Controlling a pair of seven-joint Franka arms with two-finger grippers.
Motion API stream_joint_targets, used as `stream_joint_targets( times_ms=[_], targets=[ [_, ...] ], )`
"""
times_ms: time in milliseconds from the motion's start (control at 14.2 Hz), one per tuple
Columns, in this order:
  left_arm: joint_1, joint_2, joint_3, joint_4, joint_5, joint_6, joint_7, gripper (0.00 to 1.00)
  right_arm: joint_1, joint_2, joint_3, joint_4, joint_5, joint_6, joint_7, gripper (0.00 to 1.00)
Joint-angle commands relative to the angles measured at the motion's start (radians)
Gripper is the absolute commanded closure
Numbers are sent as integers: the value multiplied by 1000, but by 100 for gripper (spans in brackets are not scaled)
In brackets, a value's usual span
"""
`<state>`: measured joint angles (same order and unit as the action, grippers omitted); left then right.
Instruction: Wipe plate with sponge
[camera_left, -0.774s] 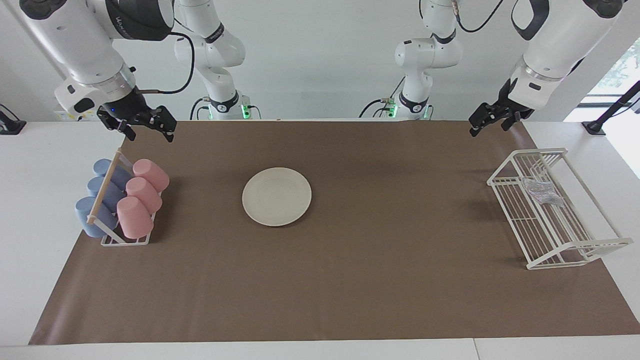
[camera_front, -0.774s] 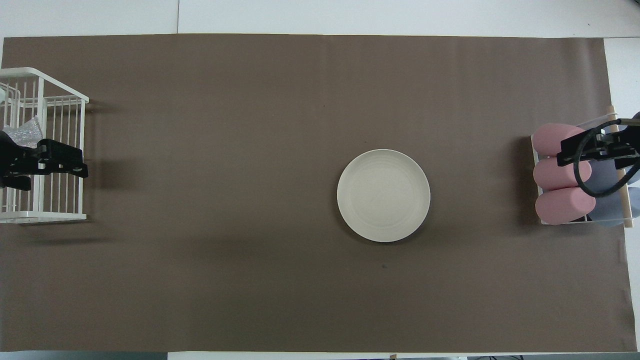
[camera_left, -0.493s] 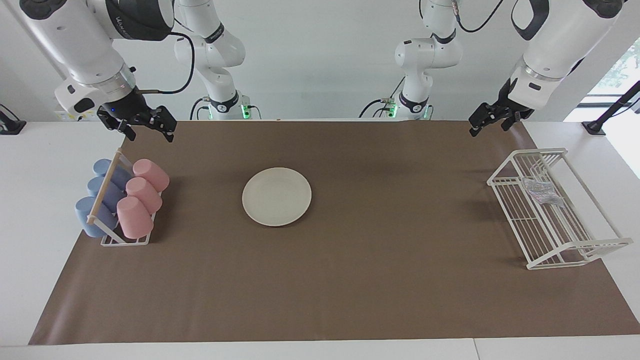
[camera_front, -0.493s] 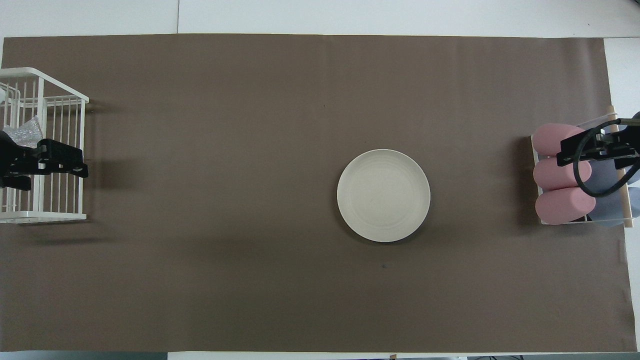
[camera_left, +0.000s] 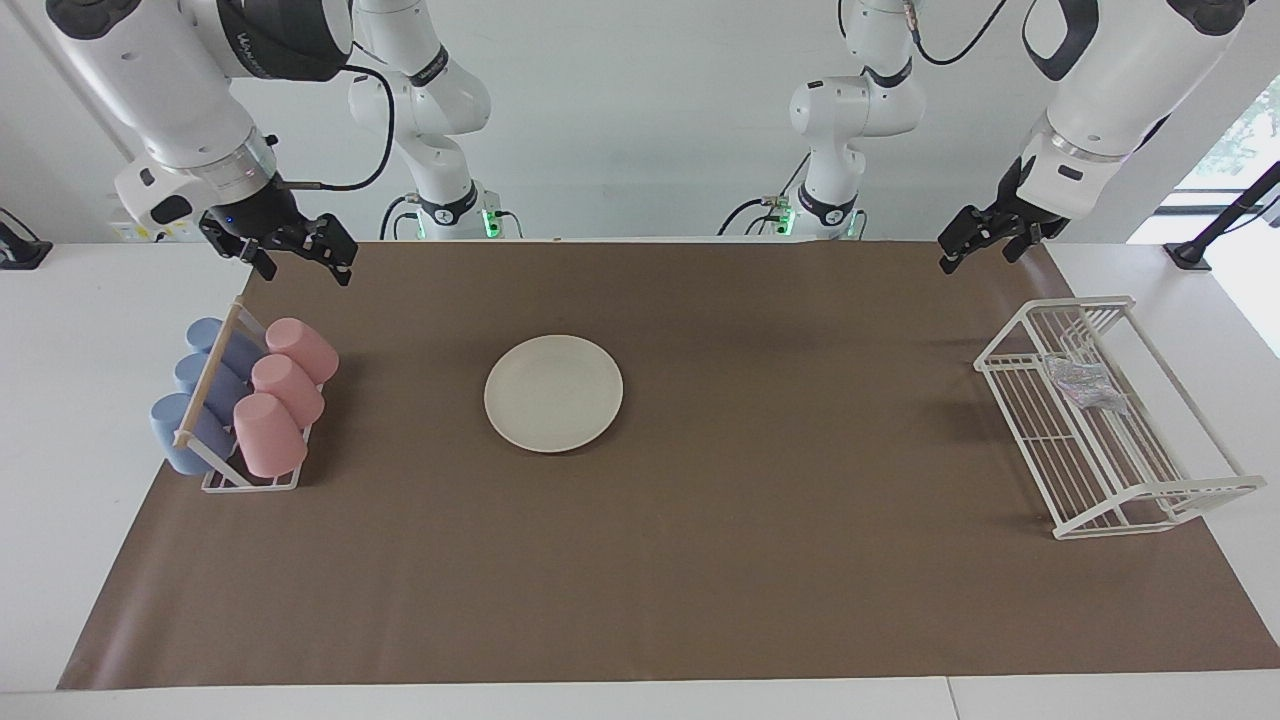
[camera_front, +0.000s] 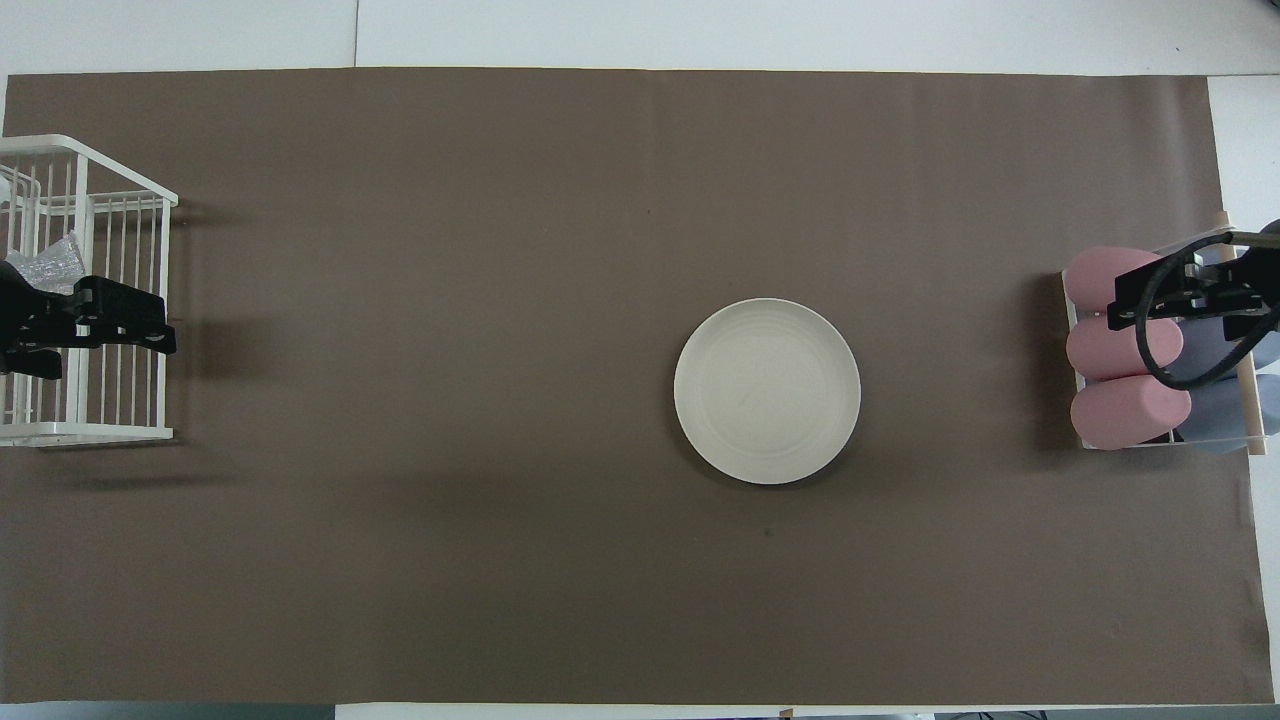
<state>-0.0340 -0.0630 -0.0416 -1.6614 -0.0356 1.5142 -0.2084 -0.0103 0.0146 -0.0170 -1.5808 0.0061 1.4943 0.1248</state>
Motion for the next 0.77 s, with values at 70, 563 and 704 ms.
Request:
stream_joint_targets(
  times_ms=[70,563,704],
  targets=[
    [-1,-23,-4,-24,34,32,0,0,32,-16,8,-19,12,14,212,0],
    [-61,38,-9,-34,320,75,-89,0,108,-12,9,-10,9,41,649,0],
    [-61,69,-9,-60,440,119,-92,0,165,-15,9,-10,23,35,842,0]
  ],
)
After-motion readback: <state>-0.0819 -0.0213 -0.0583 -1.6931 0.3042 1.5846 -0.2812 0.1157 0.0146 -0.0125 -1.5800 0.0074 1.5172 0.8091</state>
